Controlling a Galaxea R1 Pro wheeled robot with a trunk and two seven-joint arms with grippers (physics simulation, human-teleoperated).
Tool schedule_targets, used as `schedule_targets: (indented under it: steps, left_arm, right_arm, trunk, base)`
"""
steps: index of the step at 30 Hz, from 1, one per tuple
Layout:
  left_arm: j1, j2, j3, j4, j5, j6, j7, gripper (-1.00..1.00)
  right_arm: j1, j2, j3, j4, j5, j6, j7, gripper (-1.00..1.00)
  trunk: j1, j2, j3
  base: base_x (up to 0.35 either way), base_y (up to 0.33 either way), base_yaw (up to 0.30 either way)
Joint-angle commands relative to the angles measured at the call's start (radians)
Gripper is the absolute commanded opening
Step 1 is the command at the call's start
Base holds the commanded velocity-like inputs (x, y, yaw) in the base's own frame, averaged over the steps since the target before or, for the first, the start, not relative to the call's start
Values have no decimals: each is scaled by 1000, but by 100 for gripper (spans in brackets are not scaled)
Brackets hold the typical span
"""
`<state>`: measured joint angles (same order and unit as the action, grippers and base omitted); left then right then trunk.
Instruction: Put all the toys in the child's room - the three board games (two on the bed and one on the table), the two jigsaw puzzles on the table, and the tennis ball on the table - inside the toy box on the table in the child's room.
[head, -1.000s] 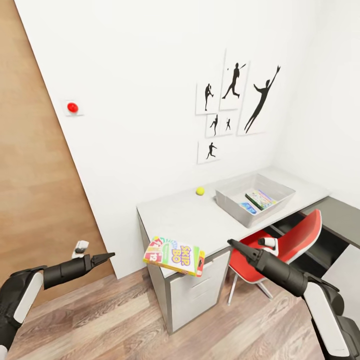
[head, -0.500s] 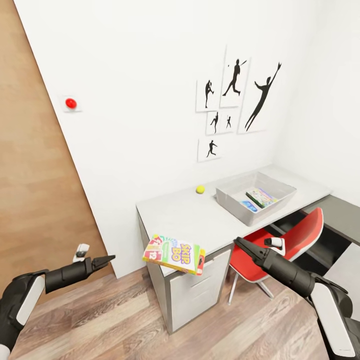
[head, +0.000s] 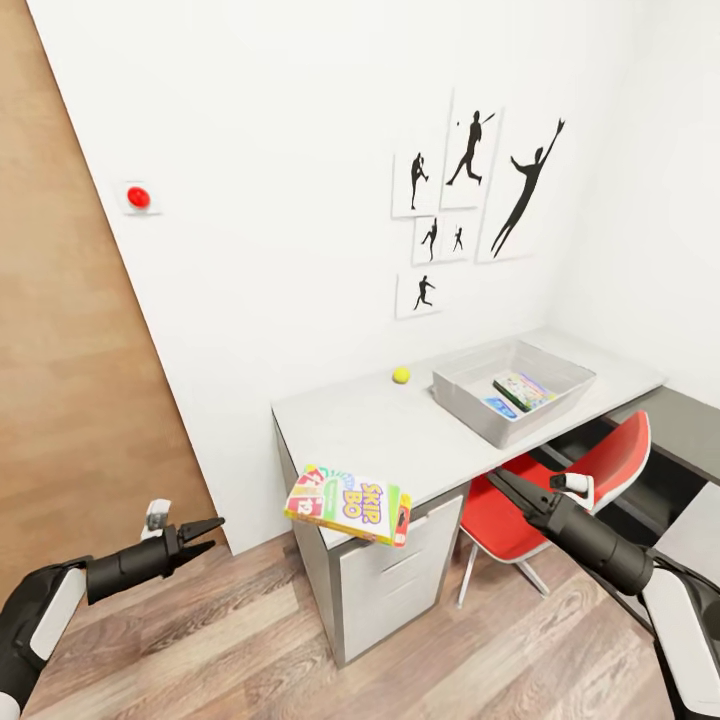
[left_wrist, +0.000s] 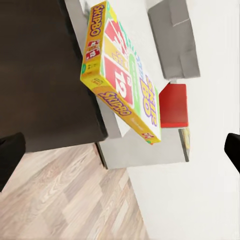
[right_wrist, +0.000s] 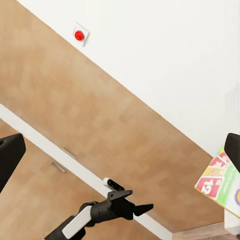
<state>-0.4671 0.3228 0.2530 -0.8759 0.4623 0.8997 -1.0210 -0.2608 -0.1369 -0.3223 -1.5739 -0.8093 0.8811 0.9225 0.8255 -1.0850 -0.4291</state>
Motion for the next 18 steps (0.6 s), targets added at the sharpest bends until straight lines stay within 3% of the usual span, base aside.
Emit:
schedule_targets:
  steps: [1,7,18]
  left_arm:
    - [-1,0,1,1,10,7,-2,100]
    - [-1,4,3,7,43,12,-3,100]
    - [-1,4,5,8,48,12,-6,100]
  right_arm:
    - [-1,0,-2,0,-1,5,2,100]
    - [0,0,-5,0,5,3,3,100]
    - [-1,-1,-7,0,9,0,4,100]
  trunk:
    - [4,-8,-4]
    - [27,-50,-23]
    - [69,-127,-58]
  base:
    - [0,0,0]
    - [0,0,0]
    - [0,0,0]
